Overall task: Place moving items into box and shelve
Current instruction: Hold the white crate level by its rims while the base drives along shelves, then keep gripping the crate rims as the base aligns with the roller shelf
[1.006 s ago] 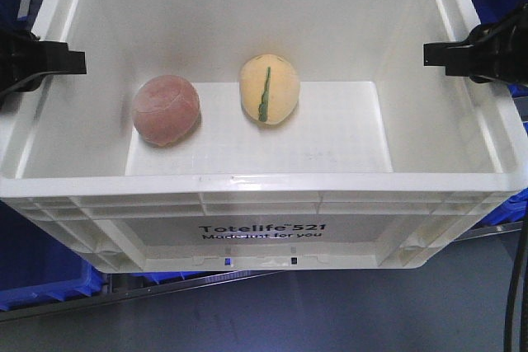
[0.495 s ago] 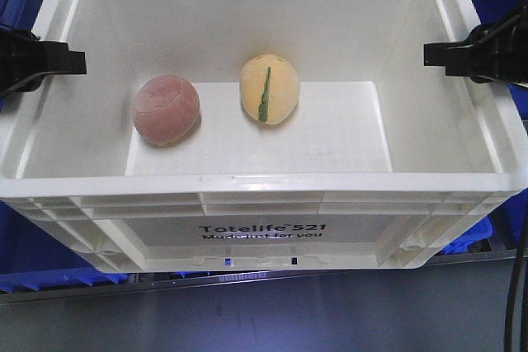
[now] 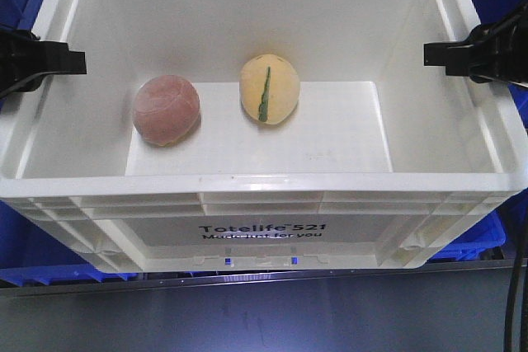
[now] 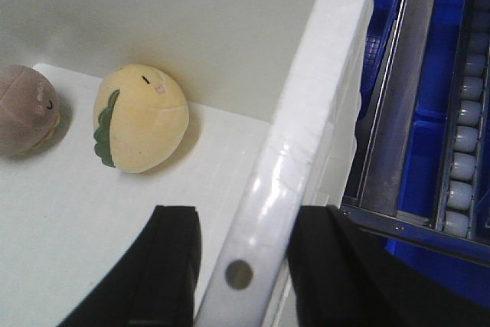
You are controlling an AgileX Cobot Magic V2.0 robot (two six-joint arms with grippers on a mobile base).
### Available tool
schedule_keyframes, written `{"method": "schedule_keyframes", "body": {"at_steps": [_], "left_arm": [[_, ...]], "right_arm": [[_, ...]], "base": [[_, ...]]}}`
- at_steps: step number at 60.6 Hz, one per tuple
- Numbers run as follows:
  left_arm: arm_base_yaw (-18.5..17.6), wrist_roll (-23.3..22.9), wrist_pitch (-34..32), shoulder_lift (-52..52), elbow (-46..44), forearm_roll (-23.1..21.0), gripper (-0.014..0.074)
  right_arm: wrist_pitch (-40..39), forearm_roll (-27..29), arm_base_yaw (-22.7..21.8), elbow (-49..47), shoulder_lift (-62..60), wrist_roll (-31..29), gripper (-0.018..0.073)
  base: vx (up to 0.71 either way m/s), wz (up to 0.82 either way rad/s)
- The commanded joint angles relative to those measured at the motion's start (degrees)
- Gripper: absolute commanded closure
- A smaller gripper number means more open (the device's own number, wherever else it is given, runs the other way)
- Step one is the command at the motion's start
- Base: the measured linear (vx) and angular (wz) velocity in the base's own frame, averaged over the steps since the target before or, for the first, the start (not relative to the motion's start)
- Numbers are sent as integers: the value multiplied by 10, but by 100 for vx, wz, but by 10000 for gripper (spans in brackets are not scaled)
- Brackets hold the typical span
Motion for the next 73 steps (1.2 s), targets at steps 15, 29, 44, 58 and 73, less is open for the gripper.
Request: {"method": "schedule_keyframes", "body": {"at_steps": [15,29,44,58,73], "left_arm": [[-5,9,-84,-18,-28,-52,603],[-5,9,-84,-18,-28,-52,603],[-5,9,-84,-18,-28,-52,603],[-5,9,-84,-18,-28,-52,603],[-5,9,-84,-18,-28,-52,603]], "right_arm": [[-38,60,6,-23,-20,-29,565],[-38,60,6,-23,-20,-29,565],[-38,60,6,-23,-20,-29,565],[-38,60,6,-23,-20,-29,565],[-38,60,6,-23,-20,-29,565]], "base": [[0,1],[3,4],[6,5],[7,1],[10,-1]]}}
